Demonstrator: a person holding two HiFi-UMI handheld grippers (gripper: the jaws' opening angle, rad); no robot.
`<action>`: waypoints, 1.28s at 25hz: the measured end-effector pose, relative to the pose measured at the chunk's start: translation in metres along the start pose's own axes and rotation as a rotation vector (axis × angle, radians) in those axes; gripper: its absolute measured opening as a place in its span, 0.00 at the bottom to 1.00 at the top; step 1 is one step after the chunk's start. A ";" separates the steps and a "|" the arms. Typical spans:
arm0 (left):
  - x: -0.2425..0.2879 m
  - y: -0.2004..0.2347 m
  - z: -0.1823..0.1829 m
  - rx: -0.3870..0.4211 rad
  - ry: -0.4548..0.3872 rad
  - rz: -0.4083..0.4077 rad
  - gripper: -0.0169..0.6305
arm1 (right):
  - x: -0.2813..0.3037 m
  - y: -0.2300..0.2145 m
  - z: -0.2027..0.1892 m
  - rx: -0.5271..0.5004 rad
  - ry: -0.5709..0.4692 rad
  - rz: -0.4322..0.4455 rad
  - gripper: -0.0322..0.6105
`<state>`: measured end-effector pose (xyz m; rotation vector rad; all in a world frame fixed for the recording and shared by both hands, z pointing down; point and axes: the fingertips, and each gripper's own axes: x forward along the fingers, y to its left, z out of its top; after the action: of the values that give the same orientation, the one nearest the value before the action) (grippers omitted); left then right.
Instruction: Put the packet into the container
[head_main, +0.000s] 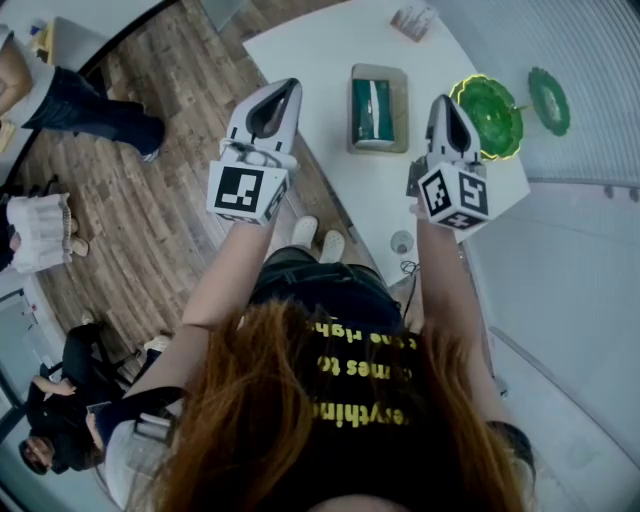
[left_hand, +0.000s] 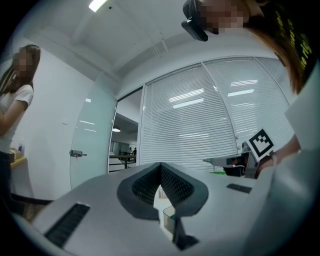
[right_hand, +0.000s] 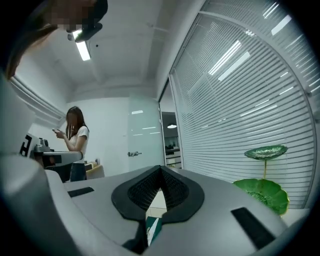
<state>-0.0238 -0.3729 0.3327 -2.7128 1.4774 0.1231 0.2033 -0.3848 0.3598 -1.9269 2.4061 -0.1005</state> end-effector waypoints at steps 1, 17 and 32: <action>-0.001 0.000 0.000 0.000 0.001 0.003 0.03 | -0.005 0.002 0.003 0.002 -0.007 0.002 0.08; -0.002 -0.005 0.007 0.011 -0.024 0.018 0.03 | -0.044 0.009 0.019 0.043 -0.026 0.003 0.08; -0.004 -0.009 0.006 0.002 -0.018 0.020 0.03 | -0.044 0.016 0.026 0.008 -0.038 0.016 0.08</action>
<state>-0.0182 -0.3642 0.3276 -2.6887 1.4988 0.1466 0.1991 -0.3387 0.3327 -1.8881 2.3935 -0.0719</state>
